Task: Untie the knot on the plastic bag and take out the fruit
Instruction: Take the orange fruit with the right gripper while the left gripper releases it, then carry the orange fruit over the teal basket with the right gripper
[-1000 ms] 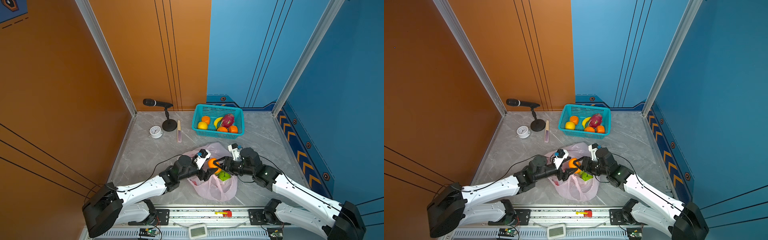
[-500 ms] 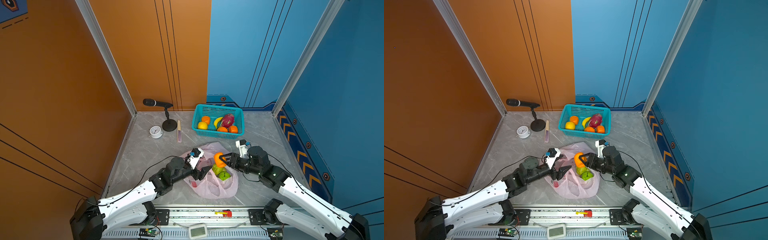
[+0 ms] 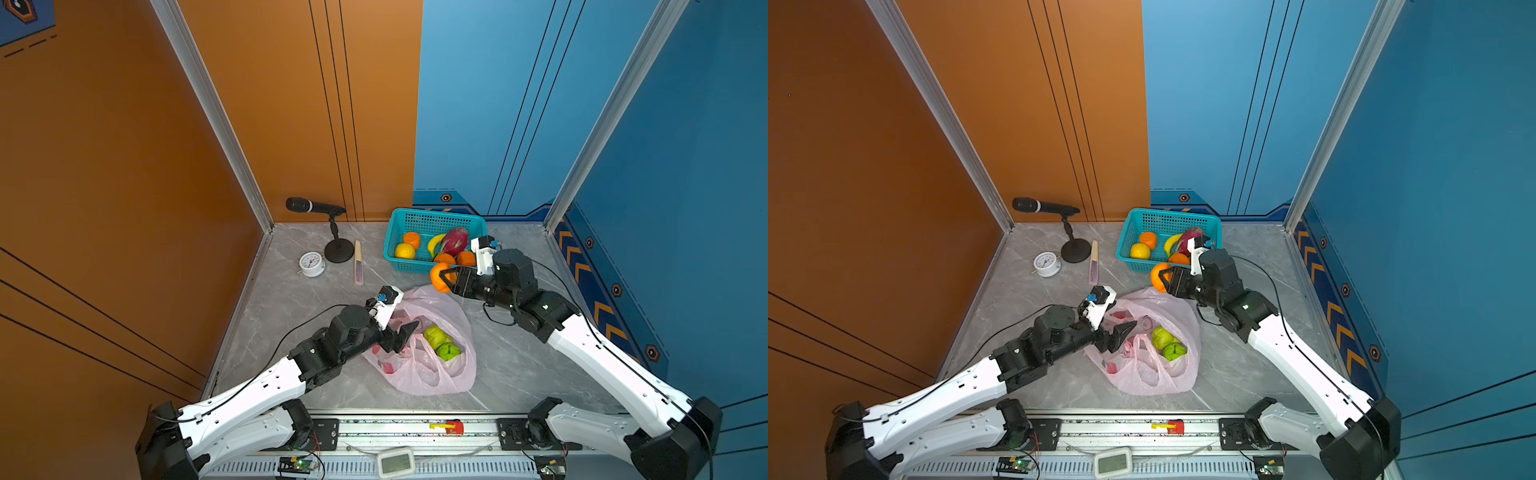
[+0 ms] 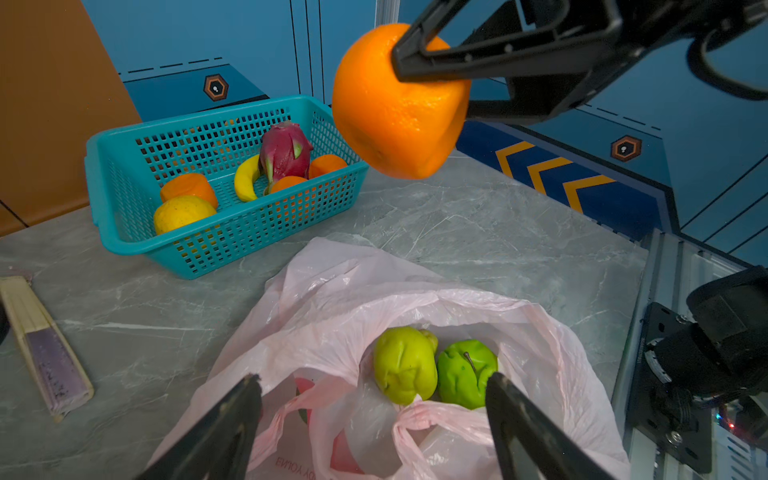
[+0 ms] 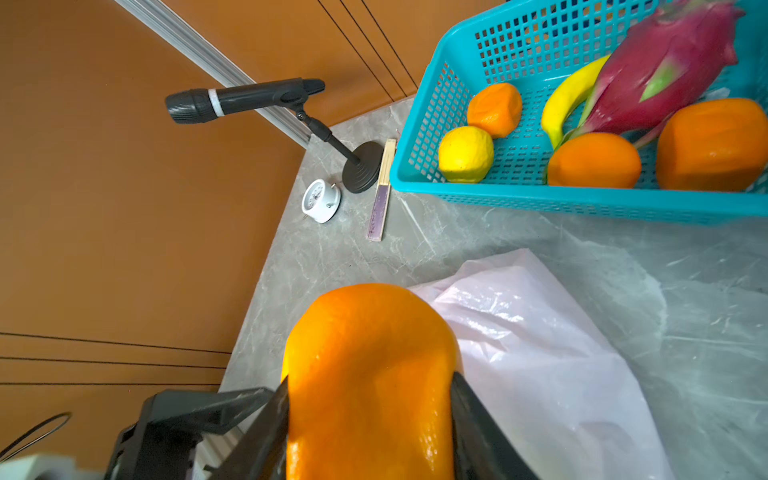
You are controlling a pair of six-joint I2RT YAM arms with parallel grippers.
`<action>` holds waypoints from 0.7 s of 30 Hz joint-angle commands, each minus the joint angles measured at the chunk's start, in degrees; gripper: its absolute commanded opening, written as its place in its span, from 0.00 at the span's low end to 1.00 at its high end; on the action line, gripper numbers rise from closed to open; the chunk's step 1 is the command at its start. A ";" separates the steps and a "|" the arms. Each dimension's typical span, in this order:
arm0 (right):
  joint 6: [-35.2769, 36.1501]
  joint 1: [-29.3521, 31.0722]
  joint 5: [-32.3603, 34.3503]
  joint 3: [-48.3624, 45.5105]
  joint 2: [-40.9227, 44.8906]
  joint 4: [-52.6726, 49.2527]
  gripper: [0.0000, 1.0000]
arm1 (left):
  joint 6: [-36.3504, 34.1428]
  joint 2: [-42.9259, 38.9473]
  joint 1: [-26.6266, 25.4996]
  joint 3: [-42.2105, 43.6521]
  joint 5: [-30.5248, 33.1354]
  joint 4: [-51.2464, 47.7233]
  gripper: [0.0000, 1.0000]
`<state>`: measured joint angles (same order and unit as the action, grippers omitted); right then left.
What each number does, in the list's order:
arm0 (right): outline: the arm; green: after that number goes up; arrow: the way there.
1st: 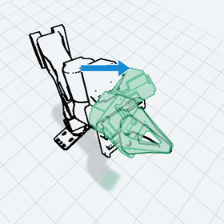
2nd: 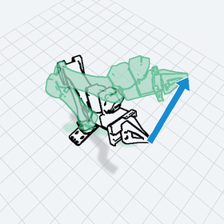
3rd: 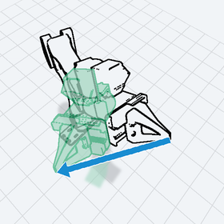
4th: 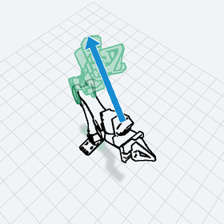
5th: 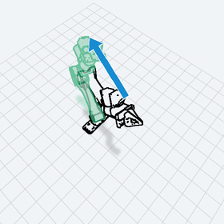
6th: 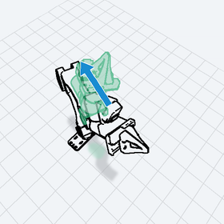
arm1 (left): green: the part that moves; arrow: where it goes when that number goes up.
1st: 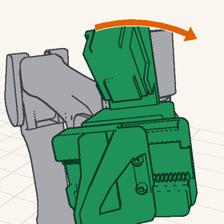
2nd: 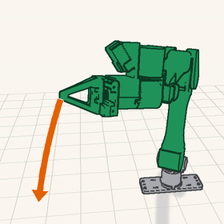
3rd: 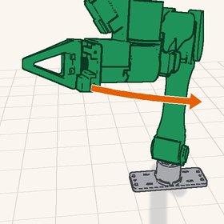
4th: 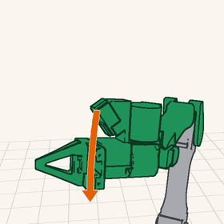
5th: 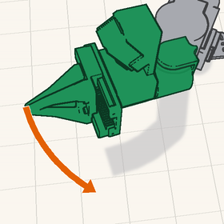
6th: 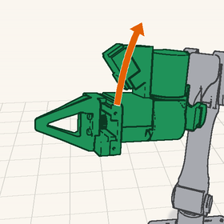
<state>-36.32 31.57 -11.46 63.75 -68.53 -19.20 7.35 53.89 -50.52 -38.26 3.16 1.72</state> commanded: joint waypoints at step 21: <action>20.27 -7.23 5.75 44.51 -45.85 -13.90 0.53 | 3.04 4.38 2.50 -9.53 4.14 -15.23 0.92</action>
<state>-18.35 25.34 -6.94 104.05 -111.48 -29.93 9.34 57.98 -48.60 -46.41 7.53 -12.56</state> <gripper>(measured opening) 0.528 0.921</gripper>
